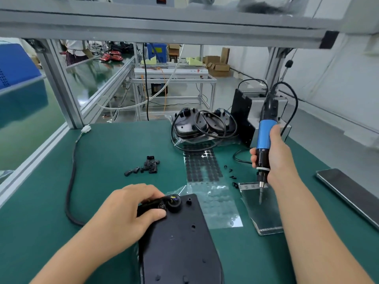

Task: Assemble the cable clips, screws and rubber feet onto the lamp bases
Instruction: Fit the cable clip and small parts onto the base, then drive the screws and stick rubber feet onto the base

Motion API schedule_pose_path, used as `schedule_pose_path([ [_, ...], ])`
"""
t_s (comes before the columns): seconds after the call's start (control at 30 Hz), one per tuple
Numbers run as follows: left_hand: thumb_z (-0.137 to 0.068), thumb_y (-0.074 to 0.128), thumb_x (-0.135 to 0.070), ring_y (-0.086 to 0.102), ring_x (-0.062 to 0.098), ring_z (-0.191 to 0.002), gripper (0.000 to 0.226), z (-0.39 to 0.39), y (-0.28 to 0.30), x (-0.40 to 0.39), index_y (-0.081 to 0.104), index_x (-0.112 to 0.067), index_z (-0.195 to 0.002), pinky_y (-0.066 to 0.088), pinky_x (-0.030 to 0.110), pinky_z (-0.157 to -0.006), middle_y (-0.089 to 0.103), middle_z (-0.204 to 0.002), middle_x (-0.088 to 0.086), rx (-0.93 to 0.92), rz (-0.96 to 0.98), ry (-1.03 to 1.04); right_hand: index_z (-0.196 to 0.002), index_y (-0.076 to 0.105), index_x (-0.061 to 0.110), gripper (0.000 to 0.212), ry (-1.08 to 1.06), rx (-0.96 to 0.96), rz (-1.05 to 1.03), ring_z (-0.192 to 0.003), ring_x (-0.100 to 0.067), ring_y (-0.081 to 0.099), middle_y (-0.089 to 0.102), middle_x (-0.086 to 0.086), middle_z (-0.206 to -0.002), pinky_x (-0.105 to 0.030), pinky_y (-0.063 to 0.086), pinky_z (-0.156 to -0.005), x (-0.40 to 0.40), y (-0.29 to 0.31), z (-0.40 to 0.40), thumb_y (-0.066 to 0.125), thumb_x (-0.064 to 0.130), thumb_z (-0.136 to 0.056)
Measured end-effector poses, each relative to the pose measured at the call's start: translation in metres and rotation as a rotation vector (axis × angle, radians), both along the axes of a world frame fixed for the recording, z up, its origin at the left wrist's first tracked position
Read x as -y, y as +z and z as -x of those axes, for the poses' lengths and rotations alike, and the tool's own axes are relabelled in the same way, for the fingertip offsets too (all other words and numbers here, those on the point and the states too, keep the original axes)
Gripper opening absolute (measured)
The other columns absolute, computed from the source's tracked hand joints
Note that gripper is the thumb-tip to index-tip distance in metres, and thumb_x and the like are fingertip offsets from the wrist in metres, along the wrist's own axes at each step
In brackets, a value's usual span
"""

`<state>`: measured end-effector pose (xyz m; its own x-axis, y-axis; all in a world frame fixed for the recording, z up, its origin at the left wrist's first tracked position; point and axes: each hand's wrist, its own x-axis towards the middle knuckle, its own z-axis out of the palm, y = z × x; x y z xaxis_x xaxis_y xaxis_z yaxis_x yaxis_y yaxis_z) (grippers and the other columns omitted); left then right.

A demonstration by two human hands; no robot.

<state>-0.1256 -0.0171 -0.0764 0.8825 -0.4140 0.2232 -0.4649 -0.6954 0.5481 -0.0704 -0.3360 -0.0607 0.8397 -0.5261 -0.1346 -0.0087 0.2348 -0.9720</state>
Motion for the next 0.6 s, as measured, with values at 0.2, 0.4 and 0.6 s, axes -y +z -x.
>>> schedule_pose_path([
  [0.2, -0.065, 0.071, -0.061, 0.060, -0.012, -0.090, 0.028, -0.007, 0.021, 0.002, 0.068, -0.049, -0.090, 0.037, 0.000, -0.071, 0.065, -0.090, -0.034, -0.222, 0.000, -0.009, -0.087, 0.052, 0.018, 0.042, -0.118, -0.051, 0.209, -0.059, -0.022, 0.063, 0.063, -0.006, -0.064, -0.035, 0.052, -0.057, 0.007, -0.010, -0.001, 0.035, 0.055, -0.098],
  [0.4, -0.081, 0.070, -0.048, 0.062, -0.006, -0.094, 0.041, -0.051, 0.027, 0.057, 0.065, -0.034, -0.119, 0.045, 0.012, -0.087, 0.069, -0.103, -0.019, -0.226, -0.034, -0.015, -0.106, 0.057, 0.003, 0.039, -0.479, -0.284, 0.952, -0.104, -0.039, 0.050, 0.055, -0.020, -0.109, -0.047, 0.043, -0.085, 0.006, -0.014, 0.006, 0.047, 0.039, -0.095],
  [0.6, -0.086, 0.072, -0.026, 0.061, 0.024, -0.075, 0.023, -0.103, 0.005, 0.087, 0.052, -0.016, -0.085, 0.054, 0.035, -0.078, 0.060, -0.084, 0.011, -0.479, -0.053, 0.211, -0.120, 0.063, 0.014, 0.029, -0.199, 0.235, 1.159, -0.108, -0.016, 0.056, 0.065, -0.002, -0.116, -0.032, 0.042, -0.096, -0.029, -0.016, 0.009, 0.056, 0.011, -0.093],
])
